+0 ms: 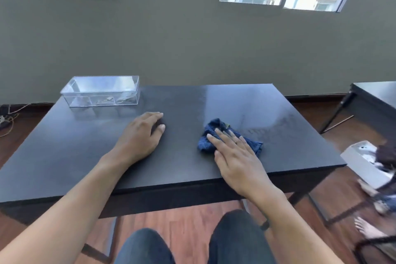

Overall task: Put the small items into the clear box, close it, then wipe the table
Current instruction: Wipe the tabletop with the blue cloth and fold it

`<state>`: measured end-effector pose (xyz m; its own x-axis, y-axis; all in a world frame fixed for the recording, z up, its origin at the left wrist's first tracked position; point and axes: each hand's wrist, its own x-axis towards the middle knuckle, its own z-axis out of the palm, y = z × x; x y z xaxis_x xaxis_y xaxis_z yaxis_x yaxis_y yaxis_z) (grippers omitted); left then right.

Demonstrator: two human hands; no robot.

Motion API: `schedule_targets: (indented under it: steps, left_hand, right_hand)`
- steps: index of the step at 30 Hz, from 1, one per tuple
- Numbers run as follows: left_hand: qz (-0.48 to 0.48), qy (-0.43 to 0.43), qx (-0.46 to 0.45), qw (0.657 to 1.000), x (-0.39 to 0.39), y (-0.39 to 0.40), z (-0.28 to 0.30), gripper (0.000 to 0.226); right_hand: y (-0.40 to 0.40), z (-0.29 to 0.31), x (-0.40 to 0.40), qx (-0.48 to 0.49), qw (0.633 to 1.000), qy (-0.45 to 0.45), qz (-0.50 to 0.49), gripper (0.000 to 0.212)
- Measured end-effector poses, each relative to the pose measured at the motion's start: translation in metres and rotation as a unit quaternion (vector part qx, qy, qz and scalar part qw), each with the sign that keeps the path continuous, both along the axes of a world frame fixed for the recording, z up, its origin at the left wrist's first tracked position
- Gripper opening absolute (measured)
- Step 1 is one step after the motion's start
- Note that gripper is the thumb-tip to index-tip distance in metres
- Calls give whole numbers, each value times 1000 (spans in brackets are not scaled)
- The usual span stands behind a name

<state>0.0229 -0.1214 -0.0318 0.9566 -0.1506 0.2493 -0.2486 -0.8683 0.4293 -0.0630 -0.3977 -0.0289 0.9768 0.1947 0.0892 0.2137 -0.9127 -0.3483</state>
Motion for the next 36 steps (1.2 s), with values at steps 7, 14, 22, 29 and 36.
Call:
schedule_targets:
  steps: [7,14,22,29,36]
  left_hand:
    - [4,-3,20,1000,11,-27,-6,48]
    - [15,-11,37,999,8,-31,-9,49]
    - [12,-20,33,999,8,-30,-11,47]
    - [11,-26,32,999,10,-29,-15,47]
    - [18,-24,19,999,8,-33,-15,48]
  right_hand:
    - [-125,0,67,-22,982,32,-184,53]
    - [-36,-1,38,-11,996,12,-84,54]
    - [-76,2,-33,-17,998,-9,54,48]
    - [-190,-3,67,-40,987,29,-151,46]
    - [-141,16,188,0,971,98,-216,53]
